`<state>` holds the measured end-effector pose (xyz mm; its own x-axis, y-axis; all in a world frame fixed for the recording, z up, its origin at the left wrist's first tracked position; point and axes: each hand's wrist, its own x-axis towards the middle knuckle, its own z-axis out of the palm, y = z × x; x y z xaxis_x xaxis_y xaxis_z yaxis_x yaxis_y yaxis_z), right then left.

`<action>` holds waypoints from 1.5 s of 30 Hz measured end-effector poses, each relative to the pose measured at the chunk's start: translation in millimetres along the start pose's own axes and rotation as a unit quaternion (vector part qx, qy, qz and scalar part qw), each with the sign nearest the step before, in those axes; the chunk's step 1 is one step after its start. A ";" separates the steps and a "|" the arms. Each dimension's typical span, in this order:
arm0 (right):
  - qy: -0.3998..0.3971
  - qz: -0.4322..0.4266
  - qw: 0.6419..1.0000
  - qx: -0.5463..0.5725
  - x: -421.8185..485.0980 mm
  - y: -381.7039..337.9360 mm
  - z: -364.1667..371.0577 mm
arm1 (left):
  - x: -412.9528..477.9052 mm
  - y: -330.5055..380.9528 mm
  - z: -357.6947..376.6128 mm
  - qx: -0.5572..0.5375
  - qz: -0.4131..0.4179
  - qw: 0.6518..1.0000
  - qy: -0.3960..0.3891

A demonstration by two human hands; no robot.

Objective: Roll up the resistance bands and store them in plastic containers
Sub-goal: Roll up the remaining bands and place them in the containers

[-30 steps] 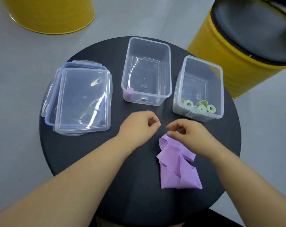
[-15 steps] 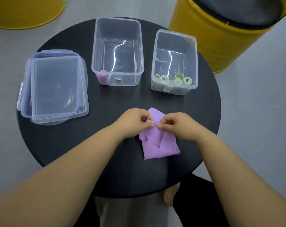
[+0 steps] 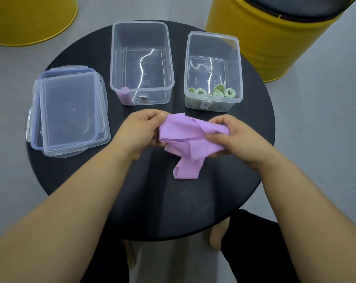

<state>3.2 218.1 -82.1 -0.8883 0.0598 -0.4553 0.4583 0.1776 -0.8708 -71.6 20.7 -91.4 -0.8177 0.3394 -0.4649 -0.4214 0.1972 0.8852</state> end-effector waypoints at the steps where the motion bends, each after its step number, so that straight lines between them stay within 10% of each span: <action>1: 0.011 0.002 1.000 0.009 0.8 0.3 -2.2 | 1.6 -1.9 -3.4 0.025 0.005 0.999 0.022; 9: 0.049 0.028 0.985 0.162 7.1 3.3 -3.5 | 5.4 -12.5 -13.9 0.215 0.004 0.977 0.000; 18: 0.000 0.016 0.960 0.281 13.5 -7.2 10.5 | 1.2 -8.6 5.6 0.281 0.187 0.941 -0.002; 29: 0.173 0.033 0.976 0.126 19.7 -4.3 13.1 | -4.3 14.3 1.7 -0.149 0.017 0.987 -0.053; 36: 0.089 0.005 0.996 0.013 17.2 -6.7 19.2 | -4.2 19.6 0.7 -0.266 -0.009 0.964 -0.023; 45: 0.024 0.047 0.980 0.193 15.4 -4.4 3.3 | 6.6 15.1 -13.1 -0.327 -0.015 0.943 0.054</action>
<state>-12.4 215.1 -85.9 -0.8375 0.1057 -0.5361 0.5071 -0.2153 -0.8346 -88.5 13.9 -80.9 -0.8222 0.2400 -0.5161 -0.5674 -0.4170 0.7101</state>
